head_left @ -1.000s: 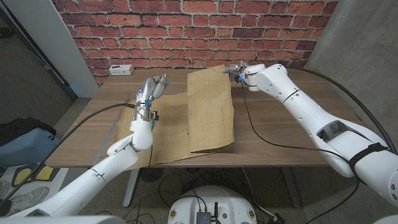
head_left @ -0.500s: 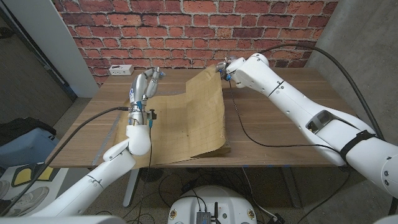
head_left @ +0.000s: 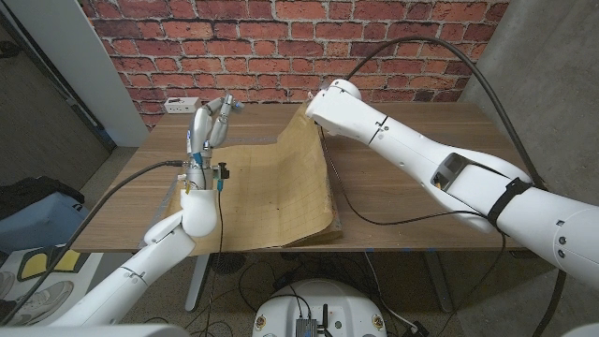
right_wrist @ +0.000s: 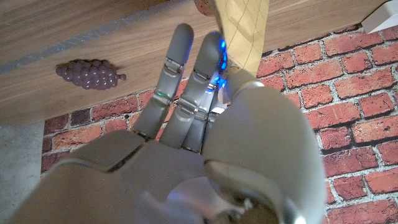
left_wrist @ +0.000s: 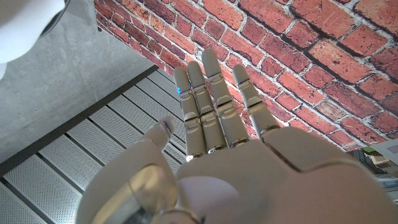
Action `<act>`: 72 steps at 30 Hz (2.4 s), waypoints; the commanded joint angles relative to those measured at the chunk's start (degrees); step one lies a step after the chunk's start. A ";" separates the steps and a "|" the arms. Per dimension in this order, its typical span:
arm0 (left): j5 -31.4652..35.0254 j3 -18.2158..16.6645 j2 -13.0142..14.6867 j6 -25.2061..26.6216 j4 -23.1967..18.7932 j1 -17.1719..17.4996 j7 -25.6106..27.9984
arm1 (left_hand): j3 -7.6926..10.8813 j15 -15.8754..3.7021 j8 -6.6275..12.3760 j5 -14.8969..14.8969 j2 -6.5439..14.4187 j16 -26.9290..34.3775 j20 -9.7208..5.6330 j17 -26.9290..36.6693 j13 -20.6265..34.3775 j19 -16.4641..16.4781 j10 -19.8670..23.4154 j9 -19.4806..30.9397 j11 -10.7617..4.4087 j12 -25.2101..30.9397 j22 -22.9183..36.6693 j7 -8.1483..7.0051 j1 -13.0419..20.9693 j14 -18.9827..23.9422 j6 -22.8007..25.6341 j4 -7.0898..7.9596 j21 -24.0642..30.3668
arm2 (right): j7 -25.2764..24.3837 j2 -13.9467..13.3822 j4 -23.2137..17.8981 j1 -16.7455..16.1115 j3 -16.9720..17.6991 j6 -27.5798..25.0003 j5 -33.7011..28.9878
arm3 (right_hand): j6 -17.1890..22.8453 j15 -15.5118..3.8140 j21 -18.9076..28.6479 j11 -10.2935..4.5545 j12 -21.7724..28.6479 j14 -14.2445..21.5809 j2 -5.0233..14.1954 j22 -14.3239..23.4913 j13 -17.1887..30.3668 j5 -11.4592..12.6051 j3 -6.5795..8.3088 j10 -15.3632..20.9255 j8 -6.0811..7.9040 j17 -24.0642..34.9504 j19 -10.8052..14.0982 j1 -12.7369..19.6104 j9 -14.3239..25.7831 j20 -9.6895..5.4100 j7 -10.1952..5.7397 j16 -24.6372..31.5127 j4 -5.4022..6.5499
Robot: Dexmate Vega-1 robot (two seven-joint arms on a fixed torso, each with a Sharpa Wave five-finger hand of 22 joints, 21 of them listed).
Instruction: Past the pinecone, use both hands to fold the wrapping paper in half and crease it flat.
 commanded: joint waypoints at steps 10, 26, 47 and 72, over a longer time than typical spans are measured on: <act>-16.75 -4.94 -3.04 -25.26 4.99 1.29 -15.15 | 0.66 1.05 -13.89 0.09 -2.57 -4.99 1.88 -4.25 -2.53 -4.49 -12.04 -6.75 0.44 -7.78 -0.34 -5.76 -3.61 -6.67 -19.90 0.25 0.63 | 6.29 16.42 20.93 11.13 -11.32 -8.55 -4.87 | -0.40 -0.86 2.38 -0.56 -0.60 3.18 0.13 -0.34 -0.91 0.70 1.06 -0.20 -0.87 -0.02 1.58 -1.52 0.32 -1.67 -1.35 -1.02 0.01; -20.24 -12.34 -11.49 -29.55 8.41 1.73 -27.96 | 0.62 1.77 -16.32 0.06 -3.47 -7.19 2.20 -6.21 -4.19 -5.87 -14.25 -9.22 0.20 -10.38 -0.70 -5.79 -4.66 -8.80 -21.74 -0.22 0.56 | 9.98 32.15 46.29 16.57 -17.64 -3.12 -9.36 | 0.85 -0.77 5.09 -0.45 -0.84 5.89 0.02 -1.30 -3.49 1.15 0.83 3.08 -0.97 -0.45 5.08 -5.01 -0.38 -3.78 -1.72 -0.10 1.02; -21.83 -15.30 -14.48 -29.22 11.39 -1.40 -35.58 | 0.76 1.98 -17.91 0.10 -3.74 -8.37 2.47 -7.32 -5.38 -6.54 -15.37 -11.03 0.41 -12.05 -0.99 -5.96 -5.36 -9.60 -22.71 -0.72 0.68 | 22.23 33.86 47.96 22.23 -17.43 -0.42 -2.16 | -10.08 -0.47 1.18 6.78 -9.13 3.85 -0.80 -2.48 -12.14 -2.12 -7.82 -2.35 -7.61 -17.06 6.76 -40.23 -4.72 -2.73 3.05 -8.24 18.20; -18.80 -17.43 -15.35 -28.98 12.64 -3.21 -36.89 | 1.22 1.70 -18.86 0.15 -3.71 -9.54 2.26 -8.76 -6.35 -6.77 -15.75 -12.52 0.29 -13.25 -1.25 -6.22 -5.61 -9.94 -22.86 -1.44 0.92 | 19.58 12.51 14.73 -3.62 16.36 26.70 15.65 | -40.04 12.54 -14.01 10.90 -25.14 -7.10 -0.79 -2.33 -14.81 -0.83 -11.38 -16.45 -10.23 -28.73 3.61 -58.01 -9.11 6.71 1.68 -22.02 16.68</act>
